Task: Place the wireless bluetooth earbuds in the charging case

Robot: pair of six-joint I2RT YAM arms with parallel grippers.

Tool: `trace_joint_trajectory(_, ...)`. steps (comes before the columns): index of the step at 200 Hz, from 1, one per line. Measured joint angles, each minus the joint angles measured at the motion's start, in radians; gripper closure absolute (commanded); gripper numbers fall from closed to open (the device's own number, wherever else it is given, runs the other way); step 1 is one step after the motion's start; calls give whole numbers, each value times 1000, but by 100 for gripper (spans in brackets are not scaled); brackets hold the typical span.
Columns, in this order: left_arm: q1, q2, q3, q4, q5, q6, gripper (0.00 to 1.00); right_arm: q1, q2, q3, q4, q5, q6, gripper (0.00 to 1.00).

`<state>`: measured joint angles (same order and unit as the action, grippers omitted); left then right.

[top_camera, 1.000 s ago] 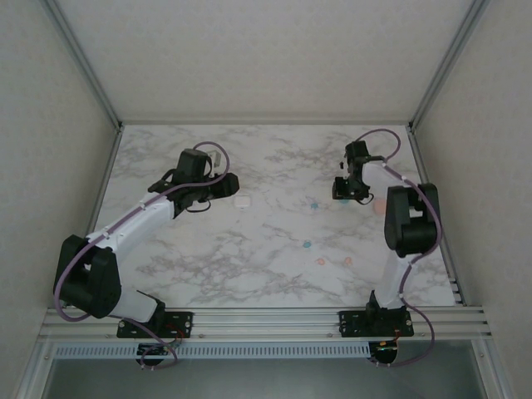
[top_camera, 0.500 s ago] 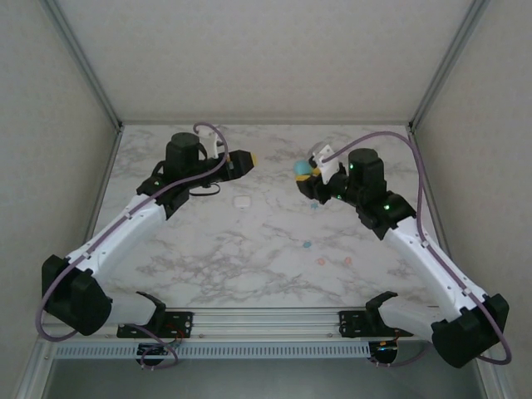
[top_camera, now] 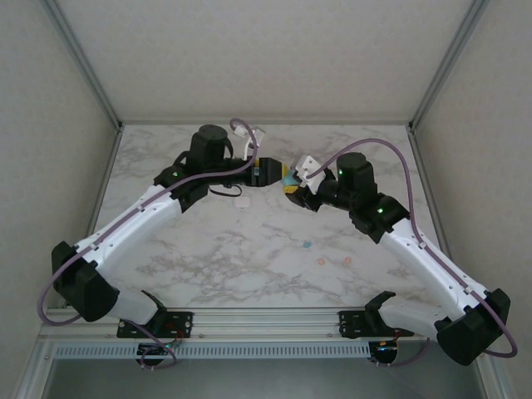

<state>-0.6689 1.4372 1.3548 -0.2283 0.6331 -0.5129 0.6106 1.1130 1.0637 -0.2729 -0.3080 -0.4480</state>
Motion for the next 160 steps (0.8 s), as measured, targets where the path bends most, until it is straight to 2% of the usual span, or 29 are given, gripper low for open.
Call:
trace_joint_trajectory(37,-15,35,13,-44,18,25,42,3,5,0,0,0,-6,64)
trace_joint_trajectory(65,-18,48,25,-64,24,40,61,4,6,0,0,0,-6,63)
trace_joint_trajectory(102,-23,49,32,-64,16,29,80,5,12,0,-1,5,-18,61)
trace_joint_trajectory(131,-24,48,31,-54,14,3,87,5,-2,-21,24,12,-32,53)
trace_joint_trajectory(160,-27,30,-16,19,6,-74,89,5,-68,-101,119,24,-47,38)
